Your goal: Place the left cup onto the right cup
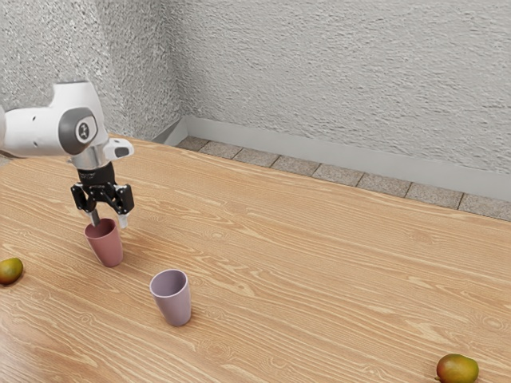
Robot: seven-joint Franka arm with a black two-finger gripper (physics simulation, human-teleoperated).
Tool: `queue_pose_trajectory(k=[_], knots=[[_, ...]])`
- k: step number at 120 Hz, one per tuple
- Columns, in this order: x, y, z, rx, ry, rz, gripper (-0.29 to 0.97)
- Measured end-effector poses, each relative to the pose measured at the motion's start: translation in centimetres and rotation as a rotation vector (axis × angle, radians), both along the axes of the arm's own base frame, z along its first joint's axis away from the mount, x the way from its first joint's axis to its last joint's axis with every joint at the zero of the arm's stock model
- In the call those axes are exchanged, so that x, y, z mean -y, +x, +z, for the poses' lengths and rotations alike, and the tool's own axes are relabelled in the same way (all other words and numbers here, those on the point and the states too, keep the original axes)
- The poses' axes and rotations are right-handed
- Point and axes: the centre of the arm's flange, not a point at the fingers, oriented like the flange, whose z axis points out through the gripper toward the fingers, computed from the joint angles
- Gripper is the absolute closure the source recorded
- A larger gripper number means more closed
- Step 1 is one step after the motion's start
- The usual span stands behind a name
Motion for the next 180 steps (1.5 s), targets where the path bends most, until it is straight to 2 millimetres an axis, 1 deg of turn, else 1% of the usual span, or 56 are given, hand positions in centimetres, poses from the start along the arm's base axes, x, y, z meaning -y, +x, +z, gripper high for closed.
queue_pose_trajectory(k=[20,33,64,75,113,124,140,159,171,180], knots=[[-0.3,-0.4,-1.3,-0.002,0.007,0.003,0.19],[0.0,-0.1,-2.1,0.0,0.011,-0.004,0.21],[0.0,0.4,-3.2,0.006,0.024,-0.015,0.28],[0.0,0.4,-3.3,0.009,0.027,-0.015,0.35],[0.0,0.6,-3.2,0.015,0.032,-0.015,0.63],[0.0,0.6,-3.1,0.016,0.032,-0.014,0.7],[0.0,0.6,-3.1,0.017,0.033,-0.011,0.74],[0.0,0.6,-3.0,0.018,0.036,-0.01,0.77],[0.2,0.7,-2.5,0.022,0.039,-0.011,0.77],[0.8,0.8,-1.6,0.032,0.043,-0.018,0.78]])
